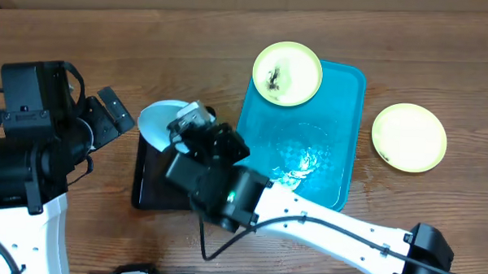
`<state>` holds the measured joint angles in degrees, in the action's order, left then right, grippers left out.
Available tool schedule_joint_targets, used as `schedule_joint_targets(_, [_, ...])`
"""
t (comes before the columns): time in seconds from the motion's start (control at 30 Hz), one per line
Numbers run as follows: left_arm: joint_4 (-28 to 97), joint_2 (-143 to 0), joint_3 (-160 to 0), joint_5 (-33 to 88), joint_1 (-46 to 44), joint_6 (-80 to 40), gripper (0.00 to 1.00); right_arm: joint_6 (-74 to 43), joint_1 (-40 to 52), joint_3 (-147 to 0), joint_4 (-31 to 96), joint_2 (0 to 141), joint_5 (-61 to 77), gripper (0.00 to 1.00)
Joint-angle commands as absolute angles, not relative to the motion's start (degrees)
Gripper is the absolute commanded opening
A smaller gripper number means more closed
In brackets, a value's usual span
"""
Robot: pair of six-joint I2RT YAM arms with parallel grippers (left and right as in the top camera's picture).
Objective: Clean dirty plates on tray and stack at the side
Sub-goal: 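Lift the white plate with the right gripper and tilt it over the black tray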
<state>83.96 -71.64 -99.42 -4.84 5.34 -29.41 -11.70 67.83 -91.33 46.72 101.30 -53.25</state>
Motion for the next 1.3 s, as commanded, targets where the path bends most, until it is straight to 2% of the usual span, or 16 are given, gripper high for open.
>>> schedule_joint_targets(0.0, [84.0, -72.7, -99.9, -5.8, 5.7, -28.3, 1.0, -11.9, 69.7, -91.9, 46.5, 101.0, -60.0, 0.04])
schedule_joint_targets(0.27, [88.2, -71.9, -100.0, -3.1, 5.7, -27.6, 1.0, -12.0, 70.5, -91.9, 46.9, 101.0, -60.6, 0.04])
schedule_joint_targets(0.67, [88.4, -53.7, -100.0, -3.6, 5.7, -21.2, 1.0, -11.9, 70.8, -91.9, 47.3, 101.0, -64.8, 0.04])
schedule_joint_targets(1.27, [89.4, -52.5, -99.9, -3.6, 5.7, -21.2, 1.0, -11.7, 73.1, -91.9, 47.7, 100.1, -67.4, 0.04])
